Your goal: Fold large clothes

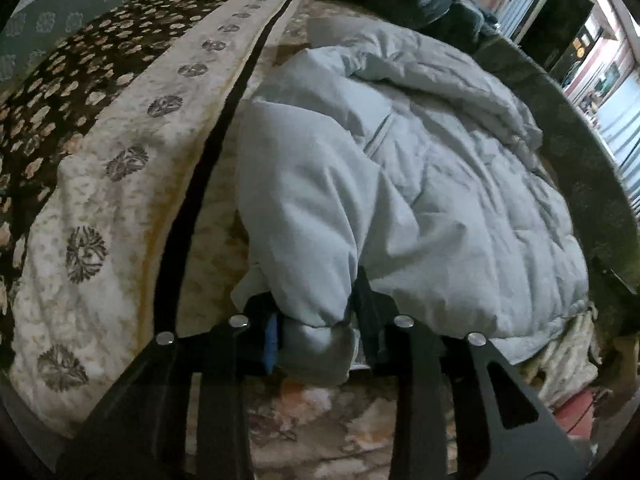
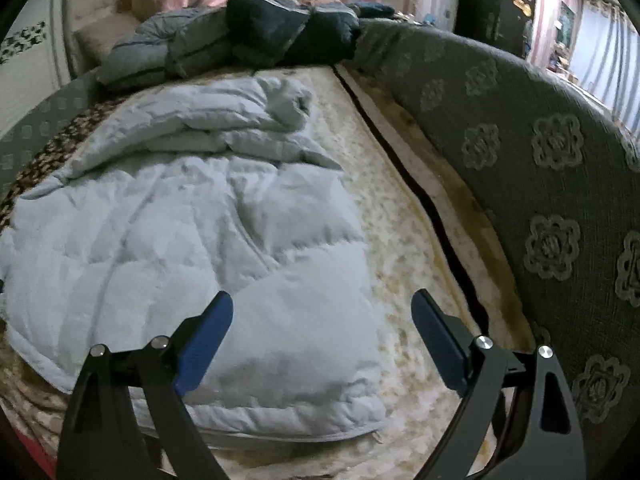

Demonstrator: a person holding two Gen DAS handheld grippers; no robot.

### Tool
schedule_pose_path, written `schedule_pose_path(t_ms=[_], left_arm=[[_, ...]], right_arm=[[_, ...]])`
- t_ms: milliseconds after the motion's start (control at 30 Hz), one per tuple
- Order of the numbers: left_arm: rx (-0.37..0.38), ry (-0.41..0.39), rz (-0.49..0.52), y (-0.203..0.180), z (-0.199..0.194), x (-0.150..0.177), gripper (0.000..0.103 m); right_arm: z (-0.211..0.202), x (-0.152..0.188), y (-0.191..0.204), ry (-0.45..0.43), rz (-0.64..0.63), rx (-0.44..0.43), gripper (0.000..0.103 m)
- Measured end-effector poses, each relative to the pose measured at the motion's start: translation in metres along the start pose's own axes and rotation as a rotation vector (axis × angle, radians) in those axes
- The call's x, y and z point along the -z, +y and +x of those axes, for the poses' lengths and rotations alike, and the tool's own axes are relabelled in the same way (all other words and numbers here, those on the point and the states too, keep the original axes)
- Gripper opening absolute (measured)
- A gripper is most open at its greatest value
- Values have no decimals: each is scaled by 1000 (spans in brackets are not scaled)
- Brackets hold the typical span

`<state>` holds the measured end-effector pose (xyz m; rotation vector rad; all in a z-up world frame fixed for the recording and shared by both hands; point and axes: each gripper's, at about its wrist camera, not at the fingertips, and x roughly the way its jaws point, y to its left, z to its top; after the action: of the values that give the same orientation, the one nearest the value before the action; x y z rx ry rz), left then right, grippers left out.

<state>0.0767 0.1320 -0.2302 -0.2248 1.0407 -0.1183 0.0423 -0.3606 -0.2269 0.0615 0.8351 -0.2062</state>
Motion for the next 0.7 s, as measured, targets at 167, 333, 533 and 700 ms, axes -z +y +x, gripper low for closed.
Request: schedule_pose_path(t_ms=[167,333,533,700], left_arm=[[-99,-17,38,-10,8,-4,69],[-117,-14,69,-18,14,-11,80],[-95,-14,58,-15,21,-17,82],[-68,35,57,-13,33,-23,93]], right_arm=[[11,12,-19,32,45,14,91],[21,26,-40,59,124,-50,91],[23,44,-35,64,108,-168,90],[32,50,-15,58,94,-238,52]])
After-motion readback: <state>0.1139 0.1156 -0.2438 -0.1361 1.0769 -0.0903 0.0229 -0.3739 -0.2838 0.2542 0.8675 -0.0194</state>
